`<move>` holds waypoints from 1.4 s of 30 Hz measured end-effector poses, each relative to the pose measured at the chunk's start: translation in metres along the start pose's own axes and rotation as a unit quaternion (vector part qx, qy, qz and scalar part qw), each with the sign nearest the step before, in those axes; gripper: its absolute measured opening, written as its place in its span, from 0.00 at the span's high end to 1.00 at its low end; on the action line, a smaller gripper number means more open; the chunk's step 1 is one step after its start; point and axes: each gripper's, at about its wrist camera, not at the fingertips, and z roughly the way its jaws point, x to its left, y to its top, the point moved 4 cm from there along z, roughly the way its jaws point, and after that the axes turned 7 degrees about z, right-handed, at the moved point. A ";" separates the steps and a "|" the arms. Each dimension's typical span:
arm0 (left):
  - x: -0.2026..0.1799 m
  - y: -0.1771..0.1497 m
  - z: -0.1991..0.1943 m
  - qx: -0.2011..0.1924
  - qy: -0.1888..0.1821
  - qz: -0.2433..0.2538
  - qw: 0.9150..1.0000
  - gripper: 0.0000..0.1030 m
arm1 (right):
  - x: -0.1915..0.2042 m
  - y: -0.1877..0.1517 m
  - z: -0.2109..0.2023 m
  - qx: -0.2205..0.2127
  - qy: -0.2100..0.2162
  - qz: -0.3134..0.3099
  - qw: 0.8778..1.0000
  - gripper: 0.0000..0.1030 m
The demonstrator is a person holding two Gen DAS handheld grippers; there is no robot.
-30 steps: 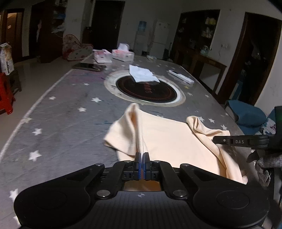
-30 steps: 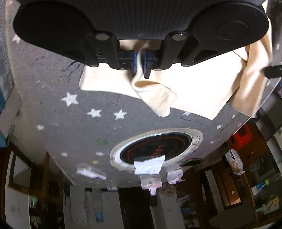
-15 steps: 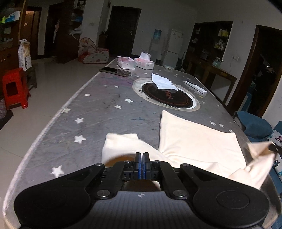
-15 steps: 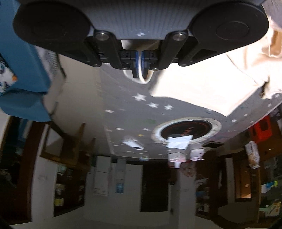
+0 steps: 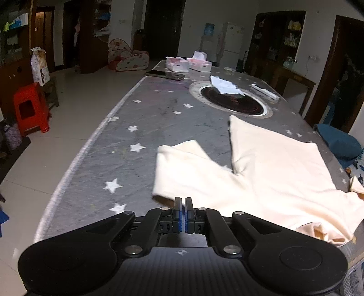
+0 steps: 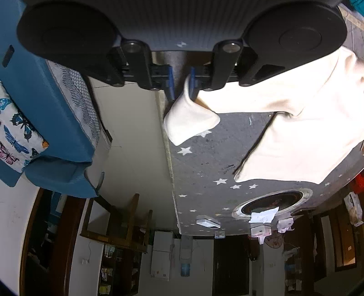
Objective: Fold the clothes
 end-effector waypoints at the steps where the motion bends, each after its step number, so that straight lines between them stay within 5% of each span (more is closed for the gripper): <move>1: 0.002 0.000 -0.002 -0.001 0.000 -0.001 1.000 0.97 | -0.001 -0.002 -0.002 0.002 -0.003 -0.002 1.000 0.81; 10: -0.023 0.017 -0.007 -0.025 -0.036 0.018 0.999 0.96 | 0.007 0.005 -0.007 -0.022 -0.004 -0.015 1.000 0.68; 16: -0.065 0.026 0.012 -0.021 -0.087 0.038 0.995 0.96 | 0.022 0.002 0.026 0.002 -0.010 -0.044 0.999 0.63; 24: -0.072 0.054 0.052 -0.008 -0.069 0.041 0.997 0.92 | -0.008 0.012 0.039 0.006 -0.063 -0.028 0.998 0.60; 30: -0.077 0.078 0.089 0.006 -0.049 0.057 0.997 0.81 | 0.014 0.042 0.033 -0.006 0.007 -0.032 0.999 0.60; 36: -0.085 0.099 0.128 0.015 -0.032 0.074 0.997 0.77 | 0.062 0.067 0.061 0.034 0.112 -0.050 0.992 0.62; 42: -0.086 0.119 0.166 0.026 -0.025 0.082 0.996 0.77 | 0.095 0.089 0.101 0.068 0.156 -0.057 0.984 0.63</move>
